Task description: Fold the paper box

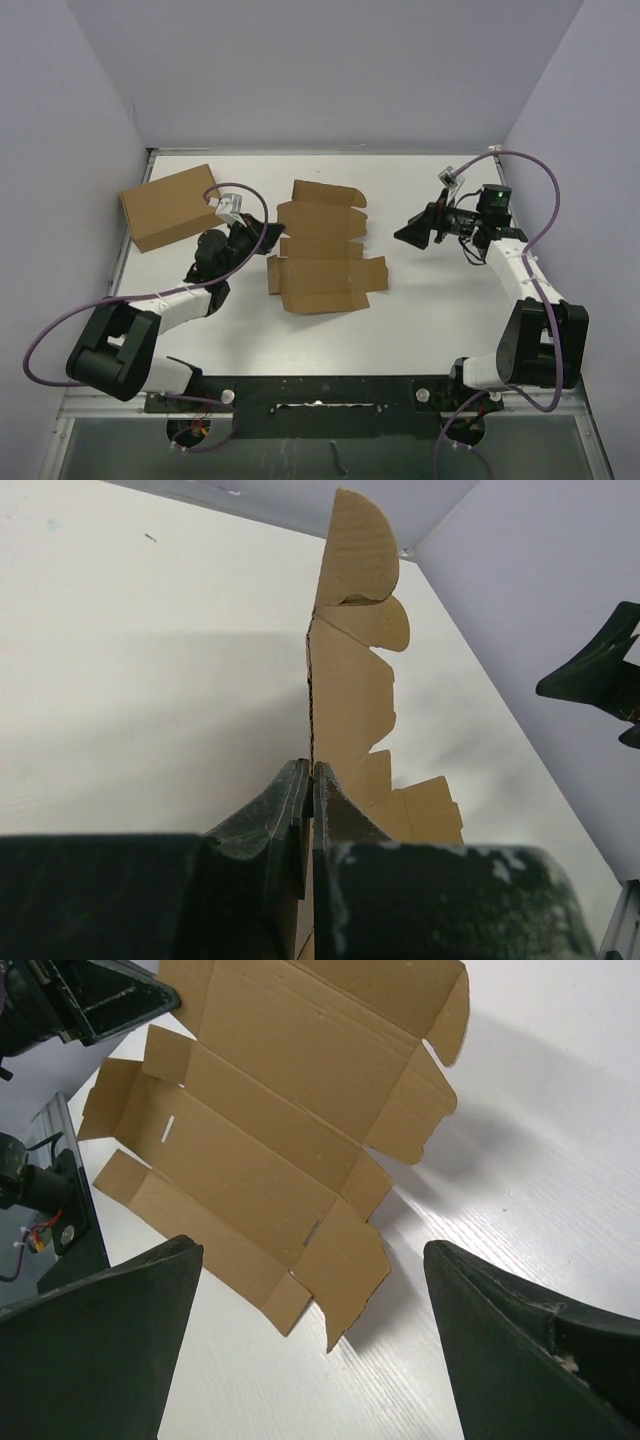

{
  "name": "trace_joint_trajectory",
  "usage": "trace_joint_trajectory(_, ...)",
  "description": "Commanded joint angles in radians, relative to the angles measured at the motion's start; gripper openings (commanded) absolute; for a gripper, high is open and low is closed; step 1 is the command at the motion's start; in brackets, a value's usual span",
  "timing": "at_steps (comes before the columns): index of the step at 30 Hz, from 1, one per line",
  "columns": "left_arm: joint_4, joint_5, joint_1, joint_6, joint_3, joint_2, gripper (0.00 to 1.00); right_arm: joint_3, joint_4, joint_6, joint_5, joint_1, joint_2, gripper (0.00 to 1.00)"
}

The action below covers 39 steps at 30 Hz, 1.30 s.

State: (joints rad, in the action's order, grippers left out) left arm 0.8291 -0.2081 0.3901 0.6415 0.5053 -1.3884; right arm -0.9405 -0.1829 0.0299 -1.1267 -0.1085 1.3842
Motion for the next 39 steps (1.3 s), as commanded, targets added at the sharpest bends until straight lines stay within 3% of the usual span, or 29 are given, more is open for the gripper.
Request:
trace_joint_trajectory(1, 0.196, 0.014, 0.004, -0.048, -0.035, 0.069, 0.00, 0.036, 0.074, -0.045, -0.006, 0.014, 0.002, 0.98)
trace_joint_trajectory(11, 0.319, -0.028, 0.026, -0.072, -0.100, 0.028, 0.00, 0.150, 0.359, 0.063, -0.023, 0.049, 0.127, 0.98)
trace_joint_trajectory(19, 0.390, -0.053, 0.050, -0.057, -0.113, -0.013, 0.00, 0.161, 0.436, 0.084, 0.008, 0.109, 0.235, 0.99)
trace_joint_trajectory(25, 0.429, -0.058, 0.070, -0.038, -0.097, -0.056, 0.00, 0.140, 0.471, 0.136, 0.009, 0.133, 0.298, 0.85)
trace_joint_trajectory(39, 0.435, -0.046, 0.087, -0.031, -0.088, -0.079, 0.00, 0.094, 0.398, 0.088, 0.016, 0.192, 0.364, 0.42)
